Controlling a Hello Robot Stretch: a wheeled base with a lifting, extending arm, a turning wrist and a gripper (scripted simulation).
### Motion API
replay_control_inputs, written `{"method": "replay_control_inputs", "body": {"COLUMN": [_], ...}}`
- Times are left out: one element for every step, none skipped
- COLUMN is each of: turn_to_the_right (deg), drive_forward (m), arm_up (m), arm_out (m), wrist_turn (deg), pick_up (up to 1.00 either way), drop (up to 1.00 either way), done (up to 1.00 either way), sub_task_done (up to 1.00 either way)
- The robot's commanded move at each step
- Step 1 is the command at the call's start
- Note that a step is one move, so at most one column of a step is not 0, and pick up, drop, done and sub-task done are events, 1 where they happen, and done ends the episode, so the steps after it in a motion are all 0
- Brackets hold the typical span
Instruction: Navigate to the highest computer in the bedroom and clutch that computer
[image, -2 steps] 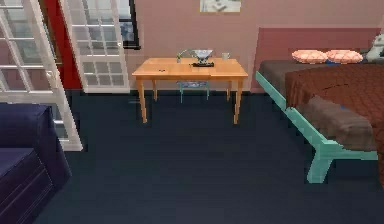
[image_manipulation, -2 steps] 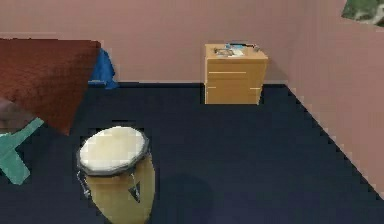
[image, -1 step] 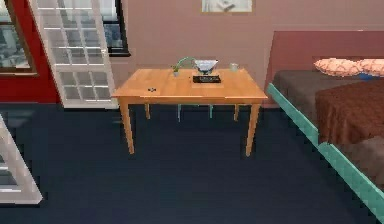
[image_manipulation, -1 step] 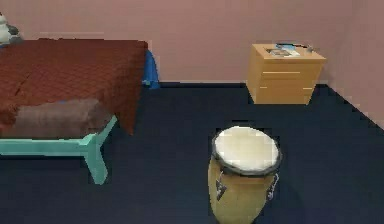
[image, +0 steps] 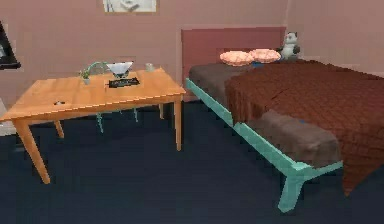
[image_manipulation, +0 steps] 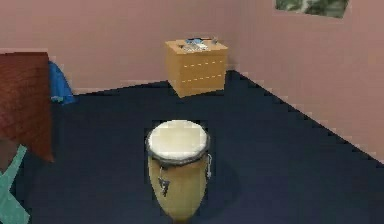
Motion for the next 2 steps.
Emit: {"method": "replay_control_inputs", "body": {"turn_to_the_right": [0.0, 6.0], "drive_forward": [1.00, 0.00], "arm_up": [0.00, 0.00], "arm_out": [0.00, 0.00], "wrist_turn": [0.0, 0.0], "pick_up": [0.00, 0.00], "drop": [0.00, 0.00], "done": [0.00, 0.00], "sub_task_done": [0.00, 0.00]}}
